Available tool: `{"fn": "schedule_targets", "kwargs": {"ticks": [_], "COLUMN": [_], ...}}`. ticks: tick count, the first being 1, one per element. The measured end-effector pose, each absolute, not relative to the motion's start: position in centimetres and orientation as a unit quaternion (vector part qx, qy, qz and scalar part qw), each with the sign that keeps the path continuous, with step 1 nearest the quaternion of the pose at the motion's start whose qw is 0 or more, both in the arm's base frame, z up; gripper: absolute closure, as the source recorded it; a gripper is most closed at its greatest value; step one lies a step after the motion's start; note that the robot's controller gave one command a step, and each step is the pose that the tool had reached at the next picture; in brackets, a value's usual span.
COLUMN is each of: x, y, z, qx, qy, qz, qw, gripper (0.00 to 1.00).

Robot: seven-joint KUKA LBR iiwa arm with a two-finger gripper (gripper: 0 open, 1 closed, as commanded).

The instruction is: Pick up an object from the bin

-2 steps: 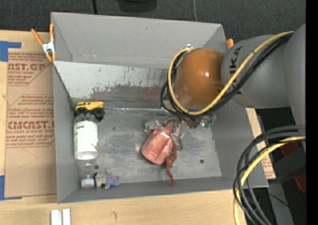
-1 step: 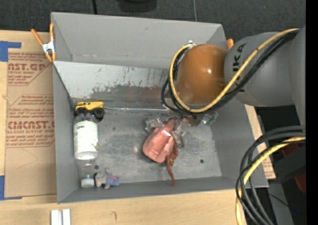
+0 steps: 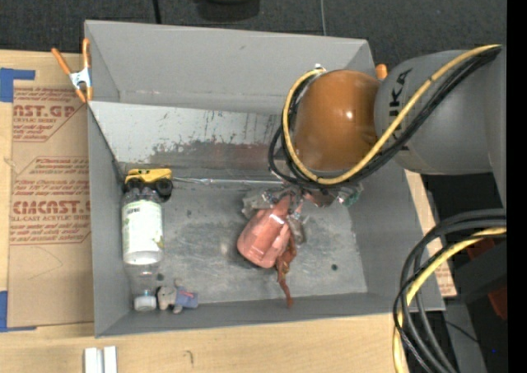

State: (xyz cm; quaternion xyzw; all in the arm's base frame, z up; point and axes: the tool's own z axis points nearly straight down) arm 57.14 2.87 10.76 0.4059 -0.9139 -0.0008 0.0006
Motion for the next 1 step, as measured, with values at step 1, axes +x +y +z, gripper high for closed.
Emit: {"fn": "schedule_targets", "kwargs": {"ticks": [1], "x": [56.92], "y": [2.9], "z": [11.79], "qx": [0.406], "qy": [-0.914], "qz": [-0.002], "qw": [0.004], "gripper": [1.0]}}
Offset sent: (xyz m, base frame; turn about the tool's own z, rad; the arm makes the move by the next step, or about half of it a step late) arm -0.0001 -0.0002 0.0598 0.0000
